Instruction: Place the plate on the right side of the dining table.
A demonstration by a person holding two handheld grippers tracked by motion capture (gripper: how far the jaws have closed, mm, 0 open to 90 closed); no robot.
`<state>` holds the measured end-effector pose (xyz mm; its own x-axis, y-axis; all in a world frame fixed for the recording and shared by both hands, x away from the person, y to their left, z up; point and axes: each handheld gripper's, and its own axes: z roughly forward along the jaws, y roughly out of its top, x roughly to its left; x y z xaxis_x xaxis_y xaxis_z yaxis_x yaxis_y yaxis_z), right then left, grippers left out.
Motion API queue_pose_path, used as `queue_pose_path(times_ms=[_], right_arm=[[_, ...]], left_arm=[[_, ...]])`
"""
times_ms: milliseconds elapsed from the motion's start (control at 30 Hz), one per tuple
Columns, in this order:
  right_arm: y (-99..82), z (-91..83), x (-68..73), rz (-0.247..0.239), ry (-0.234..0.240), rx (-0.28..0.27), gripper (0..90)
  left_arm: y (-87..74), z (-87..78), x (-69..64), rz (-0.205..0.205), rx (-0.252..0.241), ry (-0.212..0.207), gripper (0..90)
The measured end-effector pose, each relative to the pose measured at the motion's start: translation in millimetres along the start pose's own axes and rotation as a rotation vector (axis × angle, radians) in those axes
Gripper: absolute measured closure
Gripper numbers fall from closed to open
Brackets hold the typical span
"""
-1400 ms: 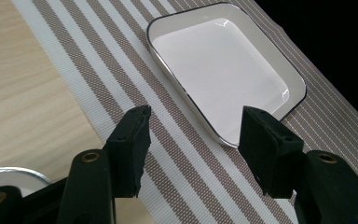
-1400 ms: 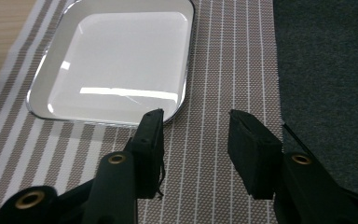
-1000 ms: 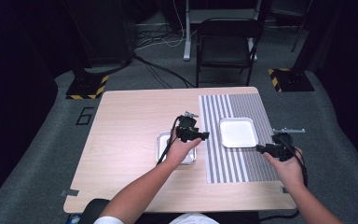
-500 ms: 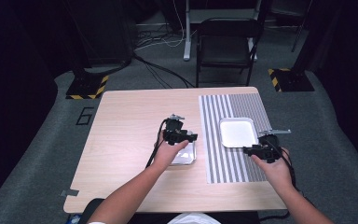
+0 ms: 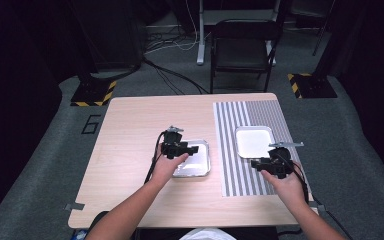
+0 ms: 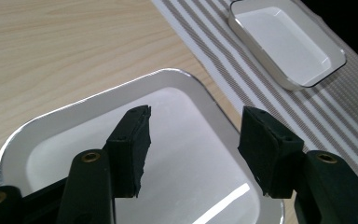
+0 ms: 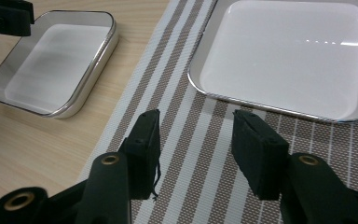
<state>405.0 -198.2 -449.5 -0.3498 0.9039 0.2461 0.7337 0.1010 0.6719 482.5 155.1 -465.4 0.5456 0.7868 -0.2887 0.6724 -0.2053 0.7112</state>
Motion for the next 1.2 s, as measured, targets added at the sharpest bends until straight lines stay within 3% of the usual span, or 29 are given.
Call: queue_pose_path(times_ms=[167, 333, 533, 800, 1133, 1200], right_arm=[[-2.5, 3.0, 9.2, -0.024, 0.017, -0.003, 48.1], [-5.0, 6.7, 17.7, -0.087, 0.019, -0.016, 43.6], [-7.3, 12.7, 25.6, -0.136, 0.047, -0.018, 35.3], [-9.9, 20.3, 36.4, -0.176, 0.074, -0.007, 33.7], [-16.5, 32.3, 55.9, -0.250, 0.092, -0.002, 33.0], [-18.2, 35.6, 58.8, -0.252, 0.098, 0.002, 33.0]], left_arm=[[-8.2, -6.5, 8.7, 0.003, 0.005, 0.001, 41.4], [-14.7, -12.9, 16.6, -0.005, -0.008, 0.008, 37.0], [-19.8, -18.1, 22.7, 0.016, -0.015, 0.029, 31.3], [-27.2, -25.7, 28.1, 0.037, 0.007, 0.045, 28.8], [-38.5, -40.5, 42.9, 0.039, -0.017, 0.068, 29.2], [-40.6, -41.0, 47.3, 0.013, -0.023, 0.061, 29.7]])
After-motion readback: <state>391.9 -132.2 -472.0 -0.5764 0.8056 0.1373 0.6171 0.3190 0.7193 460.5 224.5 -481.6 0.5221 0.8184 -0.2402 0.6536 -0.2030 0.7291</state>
